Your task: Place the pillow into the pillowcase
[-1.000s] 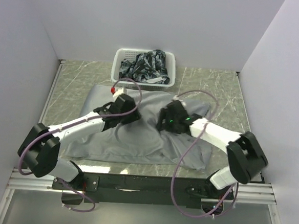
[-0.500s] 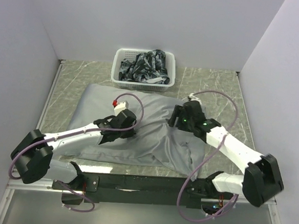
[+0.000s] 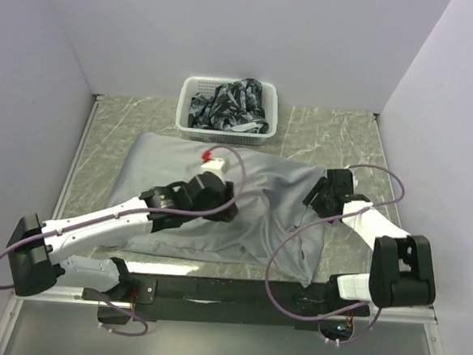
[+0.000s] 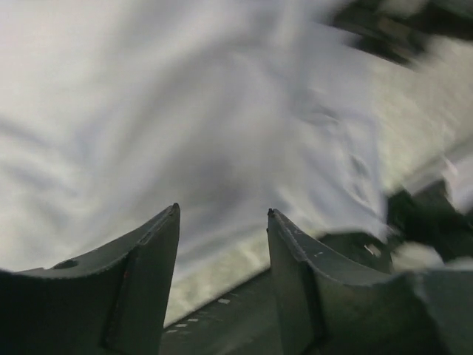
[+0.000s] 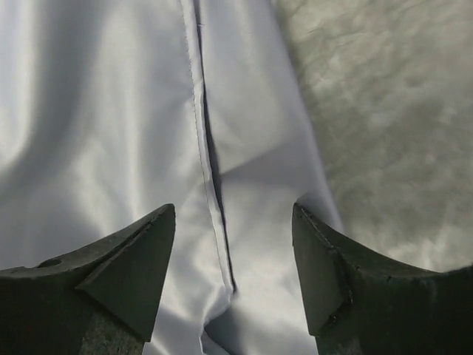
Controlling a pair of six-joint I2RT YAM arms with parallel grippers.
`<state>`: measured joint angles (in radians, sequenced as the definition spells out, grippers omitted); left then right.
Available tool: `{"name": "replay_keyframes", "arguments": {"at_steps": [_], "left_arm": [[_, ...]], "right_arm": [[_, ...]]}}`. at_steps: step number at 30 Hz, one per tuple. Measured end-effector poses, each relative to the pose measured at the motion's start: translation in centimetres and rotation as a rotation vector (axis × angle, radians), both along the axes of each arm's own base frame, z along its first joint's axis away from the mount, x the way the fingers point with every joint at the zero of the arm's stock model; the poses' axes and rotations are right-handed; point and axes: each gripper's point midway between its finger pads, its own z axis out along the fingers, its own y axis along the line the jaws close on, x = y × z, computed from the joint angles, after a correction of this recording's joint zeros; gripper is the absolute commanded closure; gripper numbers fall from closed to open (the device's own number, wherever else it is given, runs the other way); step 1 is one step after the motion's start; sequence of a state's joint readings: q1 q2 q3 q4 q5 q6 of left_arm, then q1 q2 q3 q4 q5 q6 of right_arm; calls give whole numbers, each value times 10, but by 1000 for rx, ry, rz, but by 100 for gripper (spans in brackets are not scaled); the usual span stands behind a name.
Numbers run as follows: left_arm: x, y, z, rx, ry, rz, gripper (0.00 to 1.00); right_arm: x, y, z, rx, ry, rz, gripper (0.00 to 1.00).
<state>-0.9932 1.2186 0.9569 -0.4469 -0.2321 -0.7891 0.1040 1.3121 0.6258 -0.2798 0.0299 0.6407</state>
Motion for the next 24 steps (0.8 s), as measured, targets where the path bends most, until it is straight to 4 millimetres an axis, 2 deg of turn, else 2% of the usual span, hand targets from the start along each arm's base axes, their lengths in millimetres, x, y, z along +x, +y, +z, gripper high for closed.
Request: {"name": "replay_keyframes", "arguments": {"at_steps": [3, 4, 6, 9, 15, 19, 24], "left_arm": [[-22, -38, 14, -25, -28, -132, 42], [-30, -51, 14, -31, -30, -174, 42], [-42, -70, 5, -20, -22, -238, 41], [-58, -96, -15, 15, 3, -321, 41], [-82, -158, -39, 17, 21, -460, 39], [-96, -201, -46, -6, 18, -519, 43], [-95, -236, -62, -6, 25, -520, 49]], "right_arm": [[7, 2, -11, 36, 29, -15, 31], [16, 3, -9, 56, 11, -18, 31], [30, 5, -8, 95, -7, -28, 31], [39, 5, -7, 119, -28, -40, 31], [40, 1, -7, 134, -32, -58, 32], [41, -17, -5, 162, -36, -110, 32], [38, -34, 8, 157, -61, -153, 32]]}}
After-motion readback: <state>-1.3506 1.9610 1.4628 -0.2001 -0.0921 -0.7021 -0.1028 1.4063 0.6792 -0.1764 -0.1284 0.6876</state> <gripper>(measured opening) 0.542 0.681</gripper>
